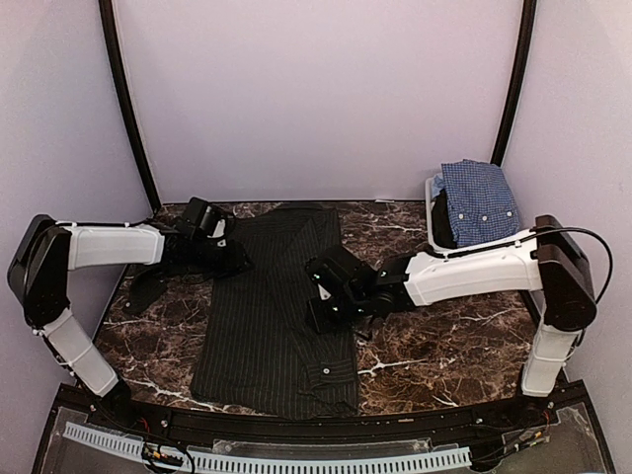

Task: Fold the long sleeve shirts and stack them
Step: Adjust the sleeve of the 1/3-folded shirt, then move the 1/3-folded shirt to the center of the board.

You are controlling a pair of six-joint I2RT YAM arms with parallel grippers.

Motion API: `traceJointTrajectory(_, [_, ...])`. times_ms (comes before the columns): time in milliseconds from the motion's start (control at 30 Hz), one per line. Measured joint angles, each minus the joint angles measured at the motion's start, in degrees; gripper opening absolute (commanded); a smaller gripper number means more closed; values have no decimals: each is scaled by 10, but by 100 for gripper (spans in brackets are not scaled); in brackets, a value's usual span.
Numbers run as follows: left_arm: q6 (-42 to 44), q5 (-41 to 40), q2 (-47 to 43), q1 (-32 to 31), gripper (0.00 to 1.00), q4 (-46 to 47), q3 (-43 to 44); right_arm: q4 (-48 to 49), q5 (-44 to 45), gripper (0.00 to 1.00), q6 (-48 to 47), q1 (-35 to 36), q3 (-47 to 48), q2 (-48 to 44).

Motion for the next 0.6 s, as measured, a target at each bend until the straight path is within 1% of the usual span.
traceJointTrajectory(200, [2, -9, -31, 17, 44, -7, -62, 59, -14, 33, -5, -58, -3, 46])
traceJointTrajectory(367, [5, -9, -32, 24, 44, -6, -79, 100, -27, 33, -3, -96, -39, 69])
traceJointTrajectory(467, [7, -3, -16, 24, 42, 4, -78, 124, -32, 33, 0, -103, -62, 71])
traceJointTrajectory(600, [7, 12, 38, 21, 42, 18, -77, 165, -35, 33, 2, -107, -84, 68])
